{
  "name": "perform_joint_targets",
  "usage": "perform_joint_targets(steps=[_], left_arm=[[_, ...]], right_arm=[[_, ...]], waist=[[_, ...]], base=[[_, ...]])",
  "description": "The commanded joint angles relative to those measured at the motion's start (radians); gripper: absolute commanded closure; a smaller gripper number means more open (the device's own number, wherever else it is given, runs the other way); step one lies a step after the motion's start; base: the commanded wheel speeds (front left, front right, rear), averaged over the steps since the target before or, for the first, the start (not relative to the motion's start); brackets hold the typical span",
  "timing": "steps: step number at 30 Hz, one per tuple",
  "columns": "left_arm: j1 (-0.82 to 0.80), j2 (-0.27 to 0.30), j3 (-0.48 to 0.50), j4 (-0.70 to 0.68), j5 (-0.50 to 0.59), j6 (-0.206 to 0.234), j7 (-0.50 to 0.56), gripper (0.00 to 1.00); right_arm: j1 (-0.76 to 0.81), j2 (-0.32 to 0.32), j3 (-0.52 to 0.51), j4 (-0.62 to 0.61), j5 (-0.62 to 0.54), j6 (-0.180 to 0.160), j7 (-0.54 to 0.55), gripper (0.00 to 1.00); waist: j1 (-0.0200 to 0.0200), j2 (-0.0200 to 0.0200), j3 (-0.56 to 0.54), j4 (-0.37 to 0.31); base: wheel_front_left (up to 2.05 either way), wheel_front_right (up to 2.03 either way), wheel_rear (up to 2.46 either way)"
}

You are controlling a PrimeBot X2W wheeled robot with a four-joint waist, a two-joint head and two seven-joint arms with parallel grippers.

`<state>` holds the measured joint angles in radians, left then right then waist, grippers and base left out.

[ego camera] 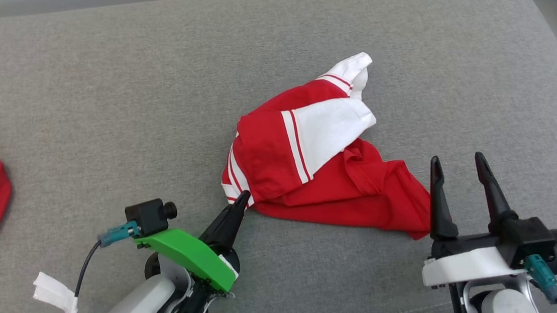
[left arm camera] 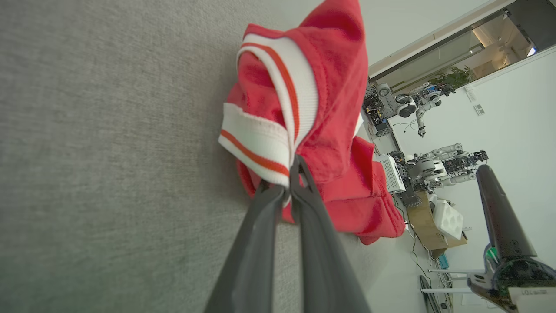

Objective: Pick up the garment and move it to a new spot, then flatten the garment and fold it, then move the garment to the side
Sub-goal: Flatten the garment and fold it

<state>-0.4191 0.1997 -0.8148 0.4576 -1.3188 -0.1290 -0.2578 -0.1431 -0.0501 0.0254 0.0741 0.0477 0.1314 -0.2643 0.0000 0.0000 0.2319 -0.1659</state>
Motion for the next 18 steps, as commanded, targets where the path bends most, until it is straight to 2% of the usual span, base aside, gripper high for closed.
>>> perform_joint_targets(steps=[1,4,8,9,10,12,13,14,18], left_arm=[[0.026,-0.002,0.021,-0.015,-0.013,-0.002,-0.008,1.0],[0.057,-0.013,0.063,-0.047,-0.002,-0.002,-0.008,1.0],[0.09,-0.022,0.094,-0.057,0.064,-0.002,-0.006,1.0],[0.095,-0.022,0.096,-0.053,0.088,-0.002,-0.006,0.87],[0.097,-0.023,0.095,-0.053,0.109,-0.002,-0.006,0.67],[0.11,-0.024,0.092,-0.045,0.152,-0.002,-0.007,0.58],[0.117,-0.025,0.095,-0.039,0.18,-0.002,-0.007,0.4],[0.12,-0.027,0.105,-0.039,0.2,-0.002,-0.007,0.0],[0.149,-0.042,0.172,-0.065,0.334,0.002,-0.007,0.0]], right_arm=[[0.019,0.0,0.013,0.02,-0.018,-0.001,0.0,0.0],[0.022,-0.002,0.031,0.051,-0.031,-0.001,0.0,0.0],[0.027,-0.001,0.051,0.079,-0.041,-0.001,0.0,0.0],[0.026,-0.001,0.06,0.084,-0.048,-0.001,0.0,0.0],[0.025,-0.001,0.067,0.088,-0.053,-0.001,0.0,0.0],[0.023,-0.001,0.086,0.098,-0.069,-0.001,0.0,0.0],[0.022,-0.001,0.103,0.106,-0.075,-0.001,0.0,0.0],[0.02,-0.001,0.118,0.114,-0.08,-0.001,0.0,0.0],[0.001,-0.002,0.193,0.153,-0.058,-0.001,0.0,0.0]], waist=[[0.0,0.0,-0.005,0.053],[0.0,0.0,-0.015,0.081],[0.0,0.0,-0.027,0.109],[0.0,0.0,-0.03,0.113],[0.0,0.0,-0.032,0.117],[0.0,0.0,-0.039,0.123],[0.0,0.0,-0.042,0.126],[0.0,0.0,-0.044,0.128],[0.0,0.0,-0.052,0.136]], base=[[0.0,0.0,0.0],[0.0,0.0,0.0],[0.0,0.0,0.0],[0.0,0.0,0.0],[0.0,0.0,0.0],[0.0,0.0,0.0],[0.0,0.0,0.0],[0.0,0.0,0.0],[0.0,0.0,0.0]])
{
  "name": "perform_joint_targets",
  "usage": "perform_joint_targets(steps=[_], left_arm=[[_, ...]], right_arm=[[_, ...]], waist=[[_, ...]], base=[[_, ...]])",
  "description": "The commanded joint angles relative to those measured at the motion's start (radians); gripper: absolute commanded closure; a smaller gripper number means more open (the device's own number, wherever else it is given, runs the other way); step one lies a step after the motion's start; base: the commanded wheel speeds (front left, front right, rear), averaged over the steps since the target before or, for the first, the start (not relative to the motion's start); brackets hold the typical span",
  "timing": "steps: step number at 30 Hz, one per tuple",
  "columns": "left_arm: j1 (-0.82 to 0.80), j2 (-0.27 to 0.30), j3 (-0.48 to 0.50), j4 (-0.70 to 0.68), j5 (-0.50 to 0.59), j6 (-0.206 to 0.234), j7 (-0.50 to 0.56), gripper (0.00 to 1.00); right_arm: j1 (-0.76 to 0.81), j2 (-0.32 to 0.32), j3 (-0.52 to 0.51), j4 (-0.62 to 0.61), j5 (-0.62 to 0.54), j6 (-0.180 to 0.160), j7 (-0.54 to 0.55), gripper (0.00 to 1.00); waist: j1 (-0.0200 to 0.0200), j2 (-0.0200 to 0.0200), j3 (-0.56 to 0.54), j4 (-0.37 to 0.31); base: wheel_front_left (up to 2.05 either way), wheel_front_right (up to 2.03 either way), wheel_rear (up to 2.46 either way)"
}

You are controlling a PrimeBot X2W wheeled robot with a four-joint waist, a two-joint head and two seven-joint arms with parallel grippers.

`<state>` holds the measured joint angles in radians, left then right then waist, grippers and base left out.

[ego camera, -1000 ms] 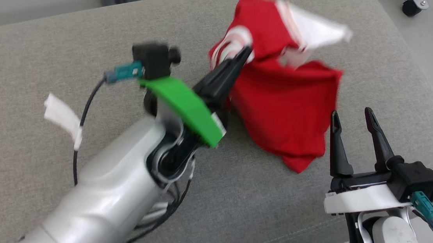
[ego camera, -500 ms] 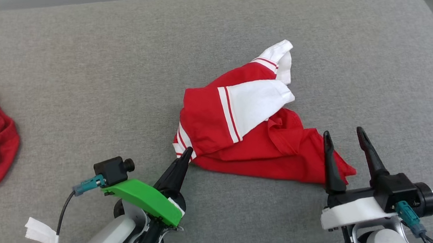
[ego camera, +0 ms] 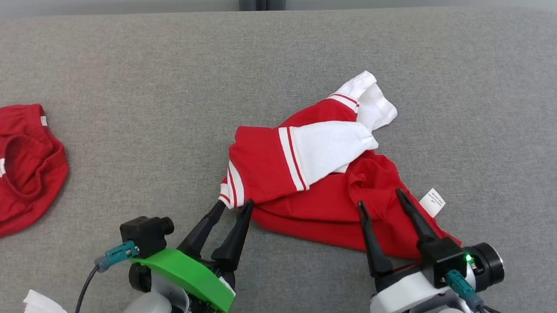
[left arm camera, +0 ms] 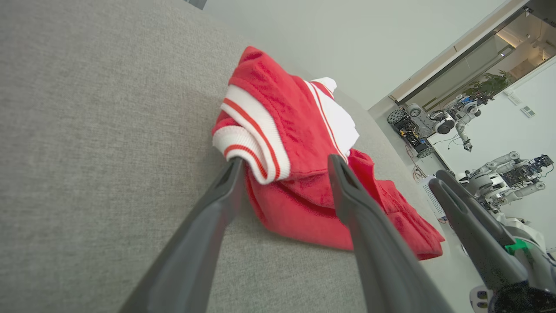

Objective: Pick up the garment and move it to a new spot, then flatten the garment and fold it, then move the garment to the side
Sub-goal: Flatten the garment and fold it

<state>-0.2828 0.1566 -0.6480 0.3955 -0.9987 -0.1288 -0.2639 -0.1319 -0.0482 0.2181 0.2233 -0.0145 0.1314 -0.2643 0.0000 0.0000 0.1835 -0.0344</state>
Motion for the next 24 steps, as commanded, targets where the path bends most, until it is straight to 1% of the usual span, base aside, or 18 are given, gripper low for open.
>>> perform_joint_targets(steps=[1,2,5,9,12,14,18,19,20,21,24], left_arm=[[0.027,-0.007,0.028,-0.022,0.062,0.005,-0.001,0.0],[0.039,-0.013,0.05,-0.039,0.104,0.01,0.0,0.0],[0.077,-0.026,0.121,-0.111,0.288,0.038,0.0,0.0],[0.139,-0.049,0.199,-0.214,0.529,0.097,0.0,0.0],[0.181,-0.066,0.238,-0.276,0.675,0.134,0.0,0.0],[0.206,-0.076,0.249,-0.301,0.738,0.147,0.0,0.0],[0.244,-0.091,0.256,-0.312,0.802,0.138,0.0,0.0],[0.25,-0.094,0.258,-0.312,0.805,0.133,0.0,0.0],[0.256,-0.095,0.262,-0.311,0.811,0.129,0.0,0.0],[0.26,-0.097,0.266,-0.31,0.815,0.127,0.0,0.0],[0.273,-0.101,0.279,-0.31,0.826,0.12,0.0,0.0]], right_arm=[[-0.017,-0.003,0.023,0.019,0.013,-0.001,0.0,0.0],[-0.024,-0.003,0.034,0.031,0.023,-0.001,0.0,0.0],[-0.052,-0.004,0.058,0.078,0.047,-0.001,0.0,0.0],[-0.093,-0.004,0.071,0.164,0.053,-0.001,0.0,0.0],[-0.133,-0.004,0.071,0.26,0.056,-0.001,0.0,0.0],[-0.161,-0.003,0.062,0.317,0.06,-0.001,0.0,0.0],[-0.202,-0.003,0.053,0.396,0.063,-0.001,0.0,0.0],[-0.207,-0.003,0.053,0.407,0.069,-0.001,0.0,0.14],[-0.212,-0.003,0.049,0.416,0.079,-0.001,0.0,0.8],[-0.216,-0.004,0.044,0.42,0.085,-0.001,0.0,1.0],[-0.211,-0.004,0.003,0.413,0.115,-0.001,0.0,1.0]], waist=[[0.0,0.0,-0.005,0.007],[0.0,0.0,-0.005,0.01],[0.0,0.0,-0.007,0.02],[0.0,0.0,-0.013,0.034],[0.0,0.0,-0.019,0.05],[0.0,0.0,-0.023,0.063],[0.0,0.0,-0.033,0.083],[0.0,0.0,-0.035,0.085],[0.0,0.0,-0.037,0.087],[0.0,0.0,-0.038,0.087],[0.0,0.0,-0.042,0.08]], base=[[0.0,0.0,0.0],[0.0,0.0,0.0],[0.0,0.0,0.0],[0.0,0.0,0.0],[0.0,0.0,0.0],[0.0,0.0,0.0],[0.0,0.0,0.0],[0.0,0.0,0.0],[0.0,0.0,0.0],[0.0,0.0,0.0],[0.0,0.0,0.0]])
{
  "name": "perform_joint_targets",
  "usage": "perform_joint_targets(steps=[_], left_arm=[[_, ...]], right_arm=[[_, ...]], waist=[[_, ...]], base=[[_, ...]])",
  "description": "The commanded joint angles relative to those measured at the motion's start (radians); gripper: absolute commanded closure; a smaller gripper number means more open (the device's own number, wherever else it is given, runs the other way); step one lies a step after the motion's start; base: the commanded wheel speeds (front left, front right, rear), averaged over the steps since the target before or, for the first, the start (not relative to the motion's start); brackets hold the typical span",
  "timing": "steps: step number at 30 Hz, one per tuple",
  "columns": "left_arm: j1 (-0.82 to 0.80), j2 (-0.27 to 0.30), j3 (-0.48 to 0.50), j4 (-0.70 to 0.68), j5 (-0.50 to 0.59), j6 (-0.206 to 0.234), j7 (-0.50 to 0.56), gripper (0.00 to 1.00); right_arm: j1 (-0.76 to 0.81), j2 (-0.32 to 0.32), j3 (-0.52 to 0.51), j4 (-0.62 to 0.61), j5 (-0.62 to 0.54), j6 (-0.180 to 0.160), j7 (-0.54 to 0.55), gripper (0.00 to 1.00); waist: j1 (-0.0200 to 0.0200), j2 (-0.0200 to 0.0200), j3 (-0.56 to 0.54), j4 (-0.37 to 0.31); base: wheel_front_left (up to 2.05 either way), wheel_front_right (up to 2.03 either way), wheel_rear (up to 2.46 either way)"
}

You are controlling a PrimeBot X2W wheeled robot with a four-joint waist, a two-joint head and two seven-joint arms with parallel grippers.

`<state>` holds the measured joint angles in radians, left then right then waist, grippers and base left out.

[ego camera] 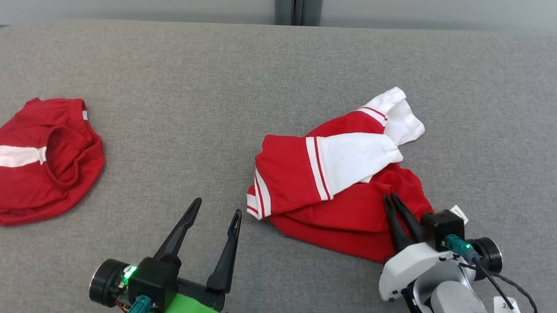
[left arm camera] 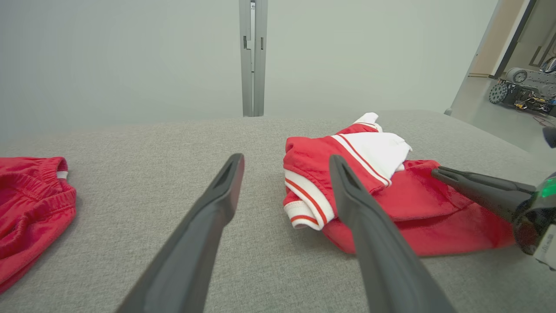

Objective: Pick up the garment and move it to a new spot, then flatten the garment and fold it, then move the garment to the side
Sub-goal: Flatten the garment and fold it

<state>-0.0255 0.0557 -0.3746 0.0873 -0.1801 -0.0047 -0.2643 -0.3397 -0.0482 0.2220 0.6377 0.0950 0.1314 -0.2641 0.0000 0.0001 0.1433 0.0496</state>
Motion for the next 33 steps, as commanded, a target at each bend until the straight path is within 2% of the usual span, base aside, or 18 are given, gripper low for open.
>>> perform_joint_targets(steps=[1,5,9,12,18,24,28,29,30,31,32,33], left_arm=[[0.019,-0.001,0.008,-0.002,0.007,-0.005,0.0,0.0],[0.025,-0.004,0.016,0.001,0.011,-0.016,0.0,0.0],[0.019,-0.005,0.021,-0.003,0.018,-0.019,0.0,0.0],[0.013,-0.004,0.024,-0.008,0.013,-0.021,0.0,0.0],[-0.001,-0.004,0.03,-0.007,0.019,-0.024,0.0,0.0],[-0.015,-0.004,0.036,-0.003,0.026,-0.031,0.0,0.0],[-0.023,-0.004,0.035,0.001,0.028,-0.039,0.0,0.0],[-0.025,-0.004,0.035,0.002,0.027,-0.039,0.0,0.0],[-0.026,-0.004,0.035,0.004,0.028,-0.039,0.0,0.0],[-0.027,-0.004,0.036,0.006,0.029,-0.039,0.0,0.0],[-0.028,-0.004,0.037,0.008,0.029,-0.04,0.0,0.0],[-0.028,-0.004,0.037,0.01,0.029,-0.04,0.0,0.0]], right_arm=[[0.003,-0.003,-0.01,-0.008,0.021,-0.001,0.0,1.0],[0.033,-0.004,-0.041,-0.032,0.084,-0.001,0.0,1.0],[0.071,-0.003,-0.064,-0.118,0.073,-0.001,0.0,1.0],[0.127,-0.003,-0.054,-0.227,0.035,-0.001,0.0,1.0],[0.278,-0.078,-0.005,-0.405,-0.042,-0.001,0.0,1.0],[0.356,-0.141,0.011,-0.418,-0.068,-0.001,0.0,1.0],[0.36,-0.16,0.058,-0.377,-0.026,-0.001,0.0,1.0],[0.357,-0.167,0.077,-0.368,-0.011,-0.001,0.0,0.95],[0.352,-0.171,0.091,-0.363,0.004,-0.002,0.0,0.64],[0.347,-0.178,0.109,-0.359,0.023,-0.001,0.0,0.23],[0.345,-0.186,0.124,-0.36,0.038,-0.001,0.0,0.0],[0.342,-0.199,0.143,-0.366,0.059,-0.001,0.0,0.0]], waist=[[0.0,-0.0001,-0.002,-0.009],[0.0,-0.0001,-0.003,-0.037],[0.0,-0.0001,0.005,-0.064],[0.0,-0.0001,0.015,-0.081],[0.0,-0.0001,0.032,-0.099],[0.0,-0.0001,0.054,-0.107],[0.0,-0.0001,0.06,-0.106],[0.0,-0.0001,0.06,-0.106],[0.0,-0.0001,0.059,-0.106],[0.0,-0.0001,0.058,-0.105],[0.0,-0.0001,0.057,-0.104],[0.0,-0.0001,0.056,-0.103]], base=[[0.0,0.0,0.0],[0.0,0.0,0.0],[0.0,0.0,0.0],[0.0,0.0,0.0],[0.0,0.0,0.0],[0.0,0.0,0.0],[0.0,0.0,0.0],[0.0,0.0,0.0],[0.0,0.0,0.0],[0.0,0.0,0.0],[0.0,0.0,0.0],[0.0,0.0,0.0]])
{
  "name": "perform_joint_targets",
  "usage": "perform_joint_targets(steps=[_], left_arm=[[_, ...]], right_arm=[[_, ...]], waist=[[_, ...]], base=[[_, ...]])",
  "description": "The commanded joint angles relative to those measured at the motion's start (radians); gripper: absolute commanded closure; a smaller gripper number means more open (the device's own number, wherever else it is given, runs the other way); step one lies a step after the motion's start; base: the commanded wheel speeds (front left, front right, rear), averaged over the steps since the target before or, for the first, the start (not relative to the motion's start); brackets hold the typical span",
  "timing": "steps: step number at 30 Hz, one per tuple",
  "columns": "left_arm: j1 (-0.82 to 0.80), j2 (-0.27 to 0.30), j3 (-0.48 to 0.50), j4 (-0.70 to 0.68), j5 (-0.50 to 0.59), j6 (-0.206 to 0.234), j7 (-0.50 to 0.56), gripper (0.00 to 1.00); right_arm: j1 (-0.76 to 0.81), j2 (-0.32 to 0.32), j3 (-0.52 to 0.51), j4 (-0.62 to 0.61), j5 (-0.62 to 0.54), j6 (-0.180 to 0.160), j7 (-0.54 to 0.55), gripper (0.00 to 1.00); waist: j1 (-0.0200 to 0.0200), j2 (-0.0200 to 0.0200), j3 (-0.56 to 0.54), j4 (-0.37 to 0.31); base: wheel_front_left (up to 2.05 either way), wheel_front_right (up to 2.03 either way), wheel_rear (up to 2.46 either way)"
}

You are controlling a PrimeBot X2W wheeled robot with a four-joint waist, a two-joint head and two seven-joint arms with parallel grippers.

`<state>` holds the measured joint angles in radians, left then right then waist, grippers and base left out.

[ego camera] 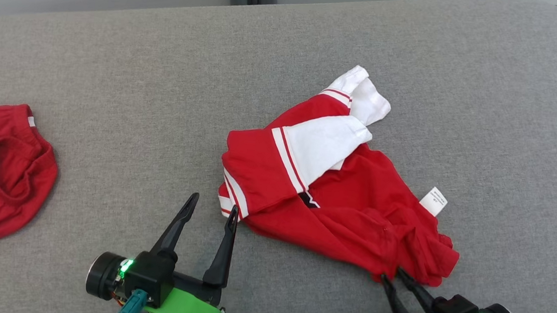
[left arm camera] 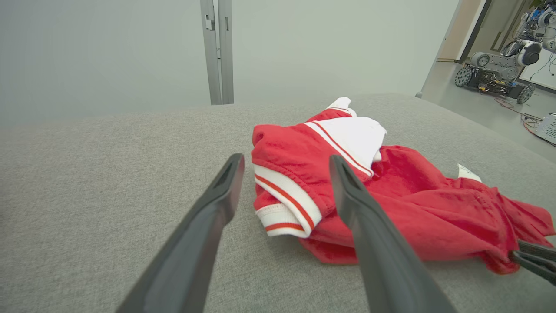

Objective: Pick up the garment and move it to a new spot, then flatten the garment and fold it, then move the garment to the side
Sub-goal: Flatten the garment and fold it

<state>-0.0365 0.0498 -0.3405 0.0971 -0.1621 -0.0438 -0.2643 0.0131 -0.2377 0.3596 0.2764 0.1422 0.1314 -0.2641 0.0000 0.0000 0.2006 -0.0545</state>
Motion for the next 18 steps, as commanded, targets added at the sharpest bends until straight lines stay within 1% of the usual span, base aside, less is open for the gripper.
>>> perform_joint_targets(steps=[1,6,9,12,14,16,17,18], left_arm=[[-0.018,0.002,0.003,0.0,0.011,-0.001,0.0,0.0],[-0.016,0.002,0.0,-0.001,0.009,0.005,0.0,0.0],[-0.013,0.002,-0.002,-0.003,0.006,0.008,0.0,0.0],[-0.019,0.002,-0.008,0.0,0.003,0.007,0.0,0.0],[-0.027,0.002,-0.017,0.003,0.001,0.005,0.0,0.0],[-0.033,0.002,-0.027,0.003,-0.003,0.007,0.0,0.0],[-0.041,0.002,-0.037,0.004,-0.005,0.009,0.0,0.0],[-0.045,0.002,-0.041,0.004,-0.006,0.009,0.0,0.0]], right_arm=[[-0.01,-0.022,0.018,-0.013,0.029,-0.001,0.0,0.0],[-0.012,-0.106,0.058,-0.102,0.144,-0.001,0.0,0.0],[-0.046,-0.154,0.075,-0.139,0.217,-0.001,0.0,0.0],[-0.093,-0.178,0.096,-0.133,0.293,-0.001,0.015,0.0],[-0.135,-0.196,0.122,-0.113,0.348,-0.001,0.054,0.0],[-0.17,-0.198,0.145,-0.095,0.413,-0.001,0.088,0.0],[-0.19,-0.209,0.166,-0.07,0.477,-0.001,0.126,0.0],[-0.201,-0.217,0.174,-0.061,0.498,-0.001,0.138,0.0]], waist=[[0.0,0.0,-0.003,0.002],[0.0,0.0,-0.007,0.007],[0.0,0.0,-0.003,0.006],[0.0,0.0,0.001,0.008],[0.0,0.0,0.005,0.017],[0.0,0.0,0.009,0.029],[0.0,0.0,0.012,0.045],[0.0,0.0,0.013,0.053]], base=[[0.0,0.0,0.0],[0.0,0.0,0.0],[0.0,0.0,0.0],[0.0,0.0,0.0],[0.0,0.0,0.0],[0.0,0.0,0.0],[0.0,0.0,0.0],[0.0,0.0,0.0]])
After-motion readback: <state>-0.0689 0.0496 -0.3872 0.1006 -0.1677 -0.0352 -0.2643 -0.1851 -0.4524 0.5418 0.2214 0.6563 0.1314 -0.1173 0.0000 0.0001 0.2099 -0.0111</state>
